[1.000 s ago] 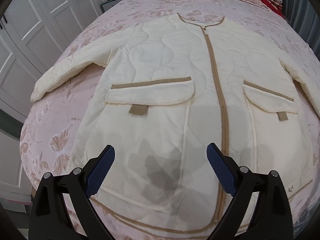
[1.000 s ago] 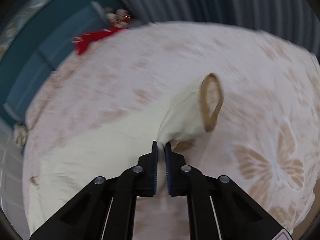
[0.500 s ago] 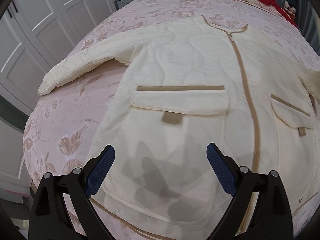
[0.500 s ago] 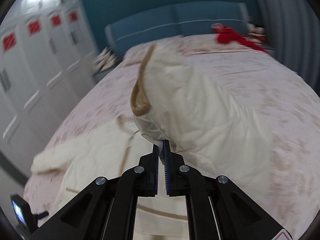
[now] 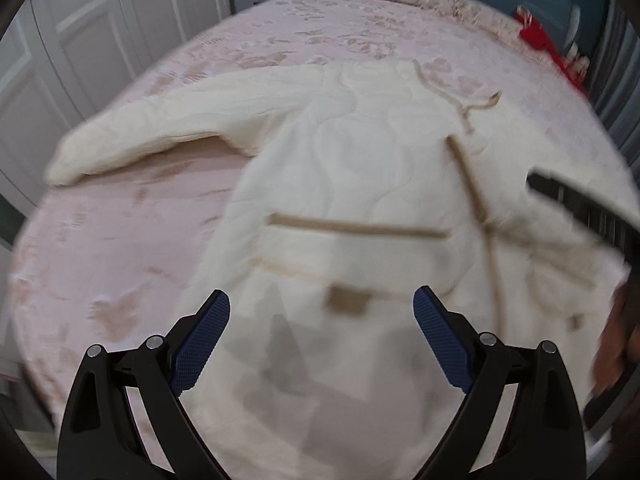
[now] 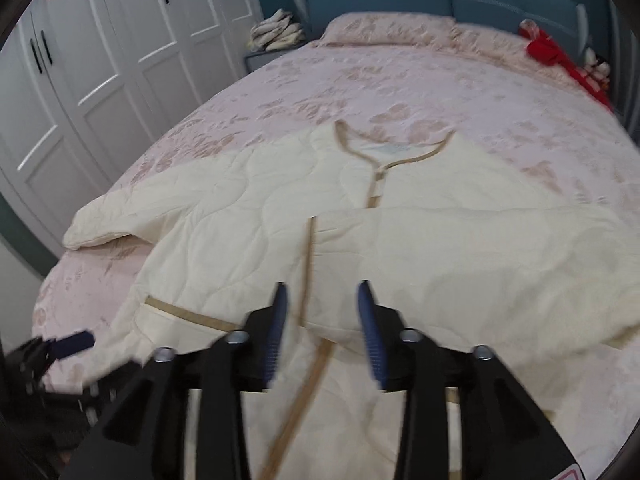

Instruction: Fold large clothes

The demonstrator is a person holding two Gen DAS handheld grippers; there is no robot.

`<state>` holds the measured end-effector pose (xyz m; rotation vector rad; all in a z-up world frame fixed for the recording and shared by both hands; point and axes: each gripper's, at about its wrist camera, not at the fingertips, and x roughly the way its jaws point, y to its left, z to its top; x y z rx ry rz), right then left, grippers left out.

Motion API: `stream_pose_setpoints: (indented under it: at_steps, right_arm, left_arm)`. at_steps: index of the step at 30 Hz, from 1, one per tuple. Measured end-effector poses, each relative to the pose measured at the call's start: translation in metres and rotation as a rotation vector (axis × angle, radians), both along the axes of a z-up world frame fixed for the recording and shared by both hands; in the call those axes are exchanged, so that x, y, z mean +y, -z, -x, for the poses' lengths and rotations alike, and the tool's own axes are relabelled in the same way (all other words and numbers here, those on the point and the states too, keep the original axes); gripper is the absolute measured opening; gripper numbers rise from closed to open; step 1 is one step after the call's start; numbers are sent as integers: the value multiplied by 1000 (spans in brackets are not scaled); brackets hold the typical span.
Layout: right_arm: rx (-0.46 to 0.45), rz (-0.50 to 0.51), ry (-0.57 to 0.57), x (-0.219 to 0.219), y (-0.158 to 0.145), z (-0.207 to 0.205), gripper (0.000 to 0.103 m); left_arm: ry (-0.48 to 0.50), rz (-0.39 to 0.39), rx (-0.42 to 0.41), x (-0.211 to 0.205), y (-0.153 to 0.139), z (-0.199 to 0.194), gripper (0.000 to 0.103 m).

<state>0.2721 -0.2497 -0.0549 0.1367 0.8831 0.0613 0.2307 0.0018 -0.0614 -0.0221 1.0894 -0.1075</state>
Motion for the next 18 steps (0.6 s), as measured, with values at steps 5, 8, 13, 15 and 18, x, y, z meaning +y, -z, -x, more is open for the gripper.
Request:
stream_pose_setpoints:
  at_steps: [5,8,13,15,18]
  right_arm:
    - [9,27,82,-33,-9,22,41]
    - [22,47,127,-54,-11,34,41]
    - [46,52,172,-76,-6,46,41]
    - [57,49,183,-82,-3,49,41]
    - [70,55,193,-88,2,54,41]
  left_arm:
    - [41,206,36,-35,3,-39,91]
    - [47,289,76,-64,12,-56,91]
    - [48,398,171,-108,32,-75,90]
    - [44,405,201,-118,40,-79,85]
    - [56,392,257,-132,54,-82,51]
